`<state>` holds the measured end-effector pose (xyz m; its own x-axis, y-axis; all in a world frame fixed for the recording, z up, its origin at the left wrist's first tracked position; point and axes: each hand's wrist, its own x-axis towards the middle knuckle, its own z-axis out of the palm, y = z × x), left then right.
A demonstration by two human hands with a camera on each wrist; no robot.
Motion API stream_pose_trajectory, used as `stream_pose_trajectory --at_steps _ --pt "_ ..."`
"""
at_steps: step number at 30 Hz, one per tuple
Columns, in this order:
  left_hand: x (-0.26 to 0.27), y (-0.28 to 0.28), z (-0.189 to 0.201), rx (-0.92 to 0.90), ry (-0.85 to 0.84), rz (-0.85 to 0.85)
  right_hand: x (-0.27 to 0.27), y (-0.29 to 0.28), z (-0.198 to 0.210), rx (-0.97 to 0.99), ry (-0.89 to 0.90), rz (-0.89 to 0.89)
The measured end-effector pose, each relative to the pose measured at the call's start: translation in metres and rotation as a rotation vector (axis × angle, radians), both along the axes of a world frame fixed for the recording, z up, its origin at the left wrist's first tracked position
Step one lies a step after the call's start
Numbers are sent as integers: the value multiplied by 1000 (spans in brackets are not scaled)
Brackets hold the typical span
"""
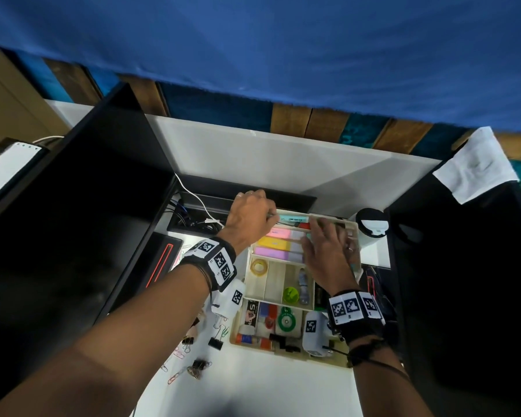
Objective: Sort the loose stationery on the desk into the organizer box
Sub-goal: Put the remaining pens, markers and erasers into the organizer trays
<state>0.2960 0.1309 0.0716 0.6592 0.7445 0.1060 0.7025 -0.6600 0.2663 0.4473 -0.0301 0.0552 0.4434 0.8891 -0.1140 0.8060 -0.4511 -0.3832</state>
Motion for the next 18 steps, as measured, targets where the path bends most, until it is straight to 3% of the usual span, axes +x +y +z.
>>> stream_pose_trajectory --at_steps 4,9,18 --pt "3 0 -2 -17 -9 29 -10 5 0 -42 9 -3" --pt "16 -3 3 -14 -13 -73 -13 8 8 -78 -62 3" --pt "38 -6 9 58 18 -213 1 1 3 27 -31 -59"
